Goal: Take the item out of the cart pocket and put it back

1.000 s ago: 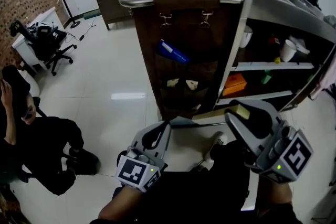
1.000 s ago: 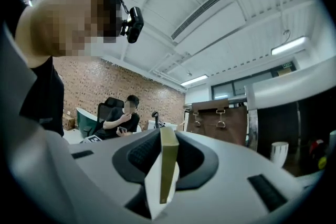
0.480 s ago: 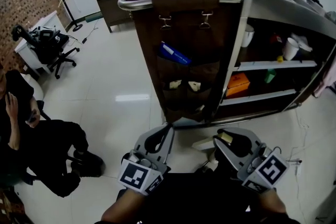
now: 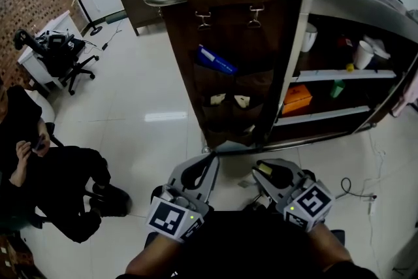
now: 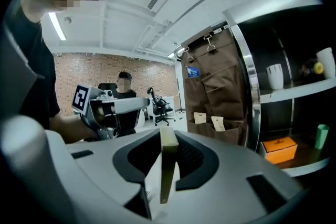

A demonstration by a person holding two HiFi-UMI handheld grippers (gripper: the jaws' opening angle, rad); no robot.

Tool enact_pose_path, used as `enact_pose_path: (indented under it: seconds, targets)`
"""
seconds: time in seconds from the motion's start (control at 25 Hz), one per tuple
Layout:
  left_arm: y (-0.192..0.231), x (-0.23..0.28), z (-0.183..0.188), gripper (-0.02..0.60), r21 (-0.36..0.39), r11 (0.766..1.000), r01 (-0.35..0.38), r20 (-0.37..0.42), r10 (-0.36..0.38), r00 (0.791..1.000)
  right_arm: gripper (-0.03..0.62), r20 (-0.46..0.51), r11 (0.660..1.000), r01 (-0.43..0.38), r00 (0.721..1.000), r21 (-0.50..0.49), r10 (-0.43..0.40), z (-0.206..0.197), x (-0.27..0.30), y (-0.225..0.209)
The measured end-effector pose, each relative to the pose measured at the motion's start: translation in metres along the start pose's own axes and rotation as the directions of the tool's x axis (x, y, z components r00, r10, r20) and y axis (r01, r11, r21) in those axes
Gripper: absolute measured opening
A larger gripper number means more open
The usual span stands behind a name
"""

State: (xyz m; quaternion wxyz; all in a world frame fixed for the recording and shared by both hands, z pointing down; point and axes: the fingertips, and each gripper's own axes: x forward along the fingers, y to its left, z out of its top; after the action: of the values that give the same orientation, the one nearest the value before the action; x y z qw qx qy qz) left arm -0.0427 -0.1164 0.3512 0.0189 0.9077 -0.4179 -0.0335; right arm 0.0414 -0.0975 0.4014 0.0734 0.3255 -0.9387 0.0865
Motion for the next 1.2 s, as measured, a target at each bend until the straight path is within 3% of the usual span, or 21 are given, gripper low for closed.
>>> enact_pose_path:
  seconds: [1.2]
  targets:
    - [-0.0047,0.002,-0.0064,0.0,0.016,1.0,0.009,-0.028,-0.008,1.0,0.087,0.005,1.0,-0.015,1.0,0.009,0.015,0.0019,0.0006,0.0037]
